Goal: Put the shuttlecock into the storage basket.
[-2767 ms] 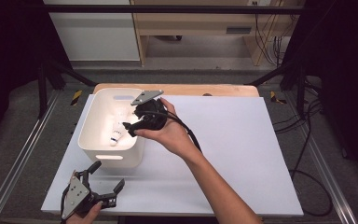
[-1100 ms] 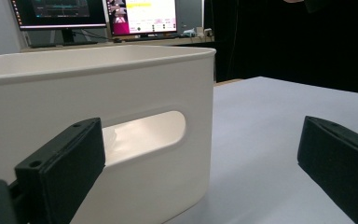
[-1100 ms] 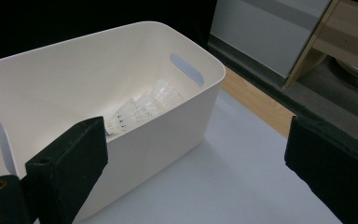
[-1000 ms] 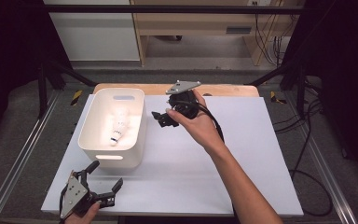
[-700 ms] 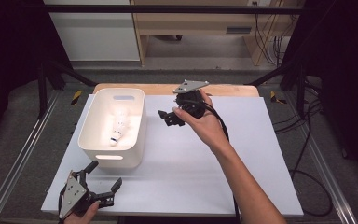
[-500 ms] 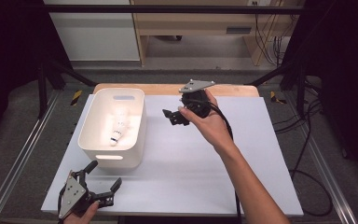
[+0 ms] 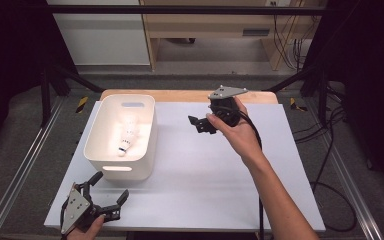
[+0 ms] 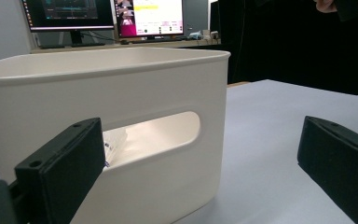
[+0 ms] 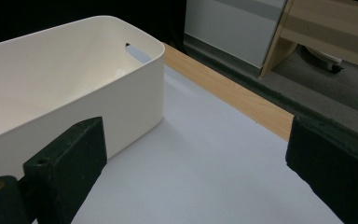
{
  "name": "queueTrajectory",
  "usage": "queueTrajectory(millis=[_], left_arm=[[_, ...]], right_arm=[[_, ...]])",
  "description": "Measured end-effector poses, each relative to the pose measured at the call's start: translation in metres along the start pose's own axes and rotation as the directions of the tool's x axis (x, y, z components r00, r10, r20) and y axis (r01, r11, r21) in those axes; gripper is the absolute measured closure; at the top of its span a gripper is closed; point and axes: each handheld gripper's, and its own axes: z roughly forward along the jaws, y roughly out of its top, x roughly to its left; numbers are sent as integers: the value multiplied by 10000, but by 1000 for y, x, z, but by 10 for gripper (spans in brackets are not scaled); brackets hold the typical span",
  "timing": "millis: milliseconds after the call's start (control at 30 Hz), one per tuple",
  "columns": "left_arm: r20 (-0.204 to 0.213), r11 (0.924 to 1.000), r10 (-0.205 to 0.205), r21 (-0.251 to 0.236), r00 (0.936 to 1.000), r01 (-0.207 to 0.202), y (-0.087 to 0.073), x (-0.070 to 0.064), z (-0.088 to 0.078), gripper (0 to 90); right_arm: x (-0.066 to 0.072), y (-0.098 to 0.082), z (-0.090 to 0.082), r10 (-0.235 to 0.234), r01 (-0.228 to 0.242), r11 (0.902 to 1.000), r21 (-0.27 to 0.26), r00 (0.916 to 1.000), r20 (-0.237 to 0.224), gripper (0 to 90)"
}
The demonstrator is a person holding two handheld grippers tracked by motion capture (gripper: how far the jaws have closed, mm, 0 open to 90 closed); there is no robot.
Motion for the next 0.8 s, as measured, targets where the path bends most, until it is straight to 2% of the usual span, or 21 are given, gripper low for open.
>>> queueTrajectory(millis=[400,800], left_arm=[[-5,10000,12,-3,10000,-12,0,0,0,8],[-47,10000,5,-20,10000,-5,0,0,-1,8]], right_arm=[[-17,-12,-15,268,-263,9995,-167,9992,312,55],[-34,-36,-36,666,-649,9975,-282,9956,657,54]])
